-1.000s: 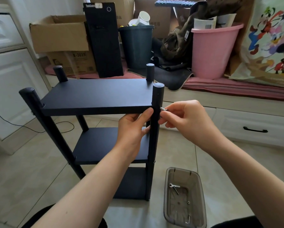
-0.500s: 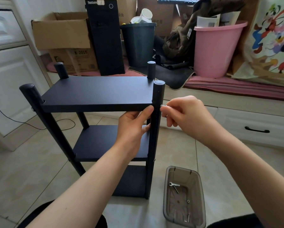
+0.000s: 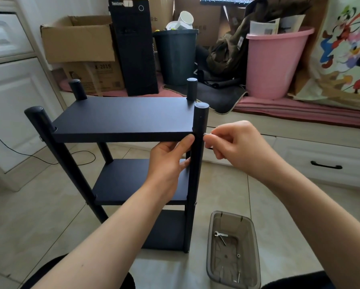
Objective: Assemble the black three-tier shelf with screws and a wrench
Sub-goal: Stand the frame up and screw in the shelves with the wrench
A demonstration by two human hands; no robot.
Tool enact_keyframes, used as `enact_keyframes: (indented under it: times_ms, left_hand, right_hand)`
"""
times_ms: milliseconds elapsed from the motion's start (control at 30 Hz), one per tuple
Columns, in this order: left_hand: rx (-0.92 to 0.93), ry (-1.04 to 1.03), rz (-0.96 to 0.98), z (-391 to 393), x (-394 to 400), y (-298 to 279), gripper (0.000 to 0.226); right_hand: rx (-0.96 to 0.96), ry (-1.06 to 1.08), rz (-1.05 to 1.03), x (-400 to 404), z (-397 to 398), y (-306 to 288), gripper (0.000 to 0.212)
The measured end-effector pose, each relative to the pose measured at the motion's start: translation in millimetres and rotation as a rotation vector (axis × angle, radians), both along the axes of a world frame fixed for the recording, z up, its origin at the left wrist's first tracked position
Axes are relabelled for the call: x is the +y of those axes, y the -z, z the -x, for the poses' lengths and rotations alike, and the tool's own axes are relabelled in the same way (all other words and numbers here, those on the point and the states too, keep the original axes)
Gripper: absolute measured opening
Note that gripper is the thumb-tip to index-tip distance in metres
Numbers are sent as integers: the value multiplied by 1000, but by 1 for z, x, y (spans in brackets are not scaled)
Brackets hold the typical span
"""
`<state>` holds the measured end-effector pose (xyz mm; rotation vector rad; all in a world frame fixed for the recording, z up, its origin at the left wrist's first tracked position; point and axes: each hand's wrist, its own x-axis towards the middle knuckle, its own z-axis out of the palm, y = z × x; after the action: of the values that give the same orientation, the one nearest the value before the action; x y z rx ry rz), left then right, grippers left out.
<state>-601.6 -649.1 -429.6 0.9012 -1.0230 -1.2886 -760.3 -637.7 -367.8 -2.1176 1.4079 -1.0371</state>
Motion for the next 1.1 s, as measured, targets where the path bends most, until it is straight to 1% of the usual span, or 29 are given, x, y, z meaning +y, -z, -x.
enact_keyframes:
  times_ms: [67,133,233,300,367,433,533,667,733,767,800,867,900,933,967,1100]
  left_hand:
    - [10,1,-2,0,0,1,40]
    - [12,5,-3,1,0,1,38]
    - [13,3,-9,1,0,0,41]
    - [14,4,-11,1,0,0,39]
    - [14,2,-15,1,0,0,33]
    - [12,1,-13,1,0,0,33]
    - [-3,9,2,0,0,1,34]
    - [-11,8,12,-2,-1,0,37]
    - [-9,2,11,-1,-1,1,40]
    - [-6,-1,11,-1,-2,1,42]
    - [-4,-3,10,-1,-2,1,44]
    - [-1,-6,11,-1,-2,1,48]
    - [-3,-11,13,-1,-2,2,48]
    - [-5,-17,16,-1,-2,2,48]
    - [-7,-23,20,0,-2,3,46]
    - [6,-48,43,2,-1,5,41]
  right_hand:
    - [-152,-50,-89,-1,2,1,29]
    - [-160,-49,-78,-1,2,4,27]
    - [29,14,92,-3,2,7,27]
    - [142,44,196,-3,2,8,29]
    - [214,45,252,-1,1,7,29]
    - [232,39,250,-1,0,6,28]
    - [176,19,150,-3,2,3,30]
    - [-16,-19,16,-5,2,6,27]
    - [-56,-11,3,-7,3,9,20]
    - [-67,5,17,-8,3,10,12]
    - [-80,19,24,-9,3,10,12]
    - [-108,-31,25,-10,2,10,53]
    - [-99,-80,31,-10,1,9,68]
    - [-77,-124,42,-10,-1,8,74]
    - [-52,-145,65,-10,-3,5,75]
    - [-37,-133,142,-12,-6,4,61]
